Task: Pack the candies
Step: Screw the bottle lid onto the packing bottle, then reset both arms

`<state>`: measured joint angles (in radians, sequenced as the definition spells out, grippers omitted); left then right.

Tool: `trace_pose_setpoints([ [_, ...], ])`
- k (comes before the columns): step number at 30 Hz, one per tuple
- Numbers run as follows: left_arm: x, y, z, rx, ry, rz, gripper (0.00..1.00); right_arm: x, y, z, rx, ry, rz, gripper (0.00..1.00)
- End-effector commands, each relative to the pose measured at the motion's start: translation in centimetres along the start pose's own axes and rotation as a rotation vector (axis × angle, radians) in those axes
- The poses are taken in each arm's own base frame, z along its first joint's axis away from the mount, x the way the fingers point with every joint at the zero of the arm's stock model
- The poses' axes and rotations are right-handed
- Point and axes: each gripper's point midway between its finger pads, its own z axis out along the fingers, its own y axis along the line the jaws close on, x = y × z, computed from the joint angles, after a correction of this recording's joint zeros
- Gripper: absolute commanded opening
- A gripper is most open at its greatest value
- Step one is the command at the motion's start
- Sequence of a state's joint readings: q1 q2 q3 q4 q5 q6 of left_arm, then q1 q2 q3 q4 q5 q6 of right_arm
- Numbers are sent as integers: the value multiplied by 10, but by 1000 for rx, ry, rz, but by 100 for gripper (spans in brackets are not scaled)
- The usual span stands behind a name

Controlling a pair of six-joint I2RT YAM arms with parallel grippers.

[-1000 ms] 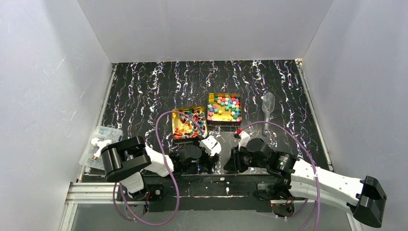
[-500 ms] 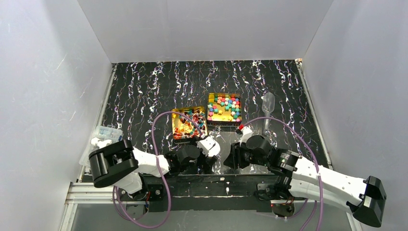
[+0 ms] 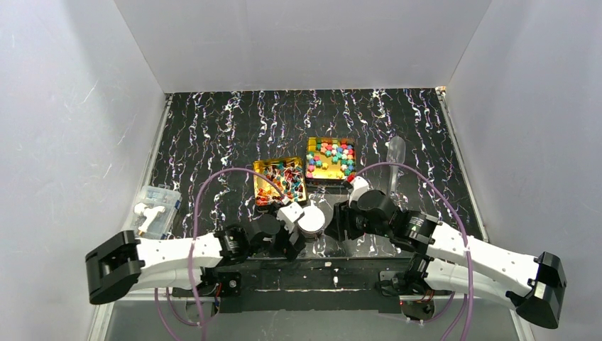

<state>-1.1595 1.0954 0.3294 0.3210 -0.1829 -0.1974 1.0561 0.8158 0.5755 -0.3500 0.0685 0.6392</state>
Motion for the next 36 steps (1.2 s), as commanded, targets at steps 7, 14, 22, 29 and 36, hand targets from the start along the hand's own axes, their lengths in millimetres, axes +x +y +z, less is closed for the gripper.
trace_pose_setpoints([
  [7, -13, 25, -69, -162, 144, -122, 98, -53, 14, -11, 41, -105, -95, 80],
  [14, -63, 20, -107, -193, 213, -181, 98, -85, 22, -21, 89, -142, -166, 98],
  [22, -131, 27, -139, -249, 116, -192, 98, -129, 11, -38, 193, -186, -214, 98],
  [29, -171, 59, -158, -309, 60, -200, 98, -171, -23, -50, 255, -223, -163, 98],
  [36, -175, 113, -161, -439, 13, -302, 98, -198, -71, -69, 307, -275, -55, 98],
])
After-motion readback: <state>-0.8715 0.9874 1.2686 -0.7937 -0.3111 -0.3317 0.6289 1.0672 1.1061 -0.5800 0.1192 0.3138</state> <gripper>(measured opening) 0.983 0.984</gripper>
